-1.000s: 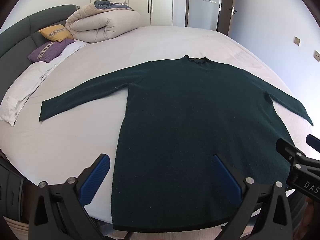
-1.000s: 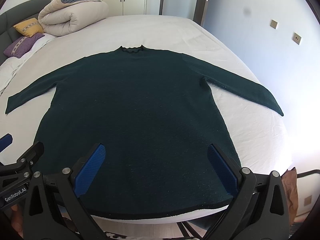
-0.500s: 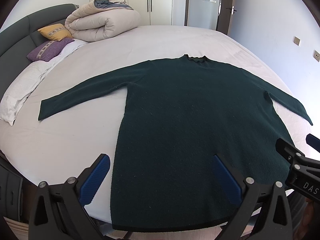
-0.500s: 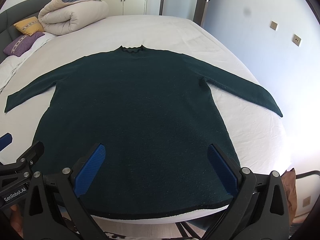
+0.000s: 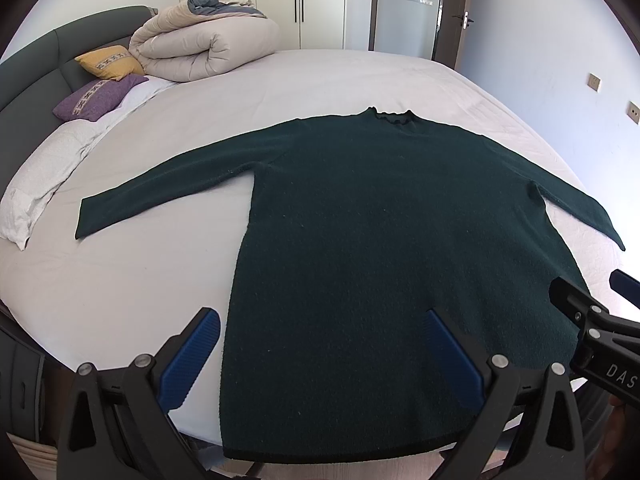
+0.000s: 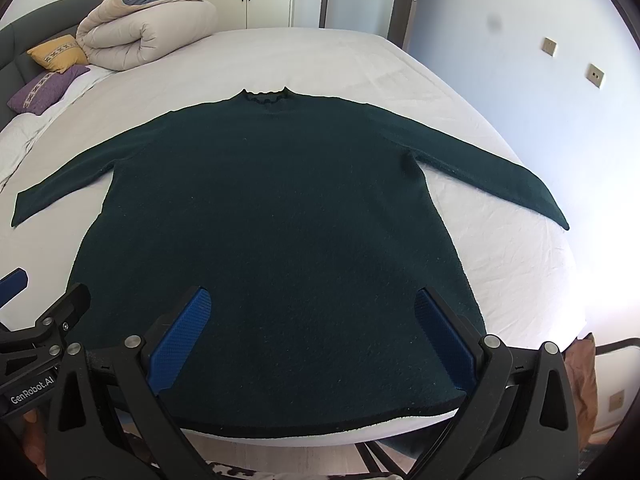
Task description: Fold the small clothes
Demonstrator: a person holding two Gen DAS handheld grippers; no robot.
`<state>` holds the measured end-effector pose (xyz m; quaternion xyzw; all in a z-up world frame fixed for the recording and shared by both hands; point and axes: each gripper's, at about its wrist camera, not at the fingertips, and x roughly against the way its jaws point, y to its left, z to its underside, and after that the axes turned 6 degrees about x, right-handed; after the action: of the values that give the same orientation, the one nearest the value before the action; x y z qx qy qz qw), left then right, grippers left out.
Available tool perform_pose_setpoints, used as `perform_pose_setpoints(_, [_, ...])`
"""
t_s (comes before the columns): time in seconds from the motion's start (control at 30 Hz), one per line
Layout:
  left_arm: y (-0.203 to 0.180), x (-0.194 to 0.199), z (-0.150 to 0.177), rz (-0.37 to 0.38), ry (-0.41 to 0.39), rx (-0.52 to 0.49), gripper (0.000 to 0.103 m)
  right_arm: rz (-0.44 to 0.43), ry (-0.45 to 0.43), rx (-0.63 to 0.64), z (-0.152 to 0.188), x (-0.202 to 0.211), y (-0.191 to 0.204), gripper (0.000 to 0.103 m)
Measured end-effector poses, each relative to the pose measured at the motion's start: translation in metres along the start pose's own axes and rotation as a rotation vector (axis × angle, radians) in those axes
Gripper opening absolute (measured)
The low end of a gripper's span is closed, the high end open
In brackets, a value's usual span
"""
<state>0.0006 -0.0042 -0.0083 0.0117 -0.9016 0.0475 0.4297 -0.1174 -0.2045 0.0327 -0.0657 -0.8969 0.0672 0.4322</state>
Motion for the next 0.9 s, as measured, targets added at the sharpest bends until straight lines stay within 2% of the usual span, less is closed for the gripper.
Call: perform_pose_setpoints(0.9, [0.0, -0.0061, 0.0067, 0.012, 0.022, 0.015, 0.103, -0.006, 0.013, -0.019, 0.005, -0.0074, 0.0083, 0.103])
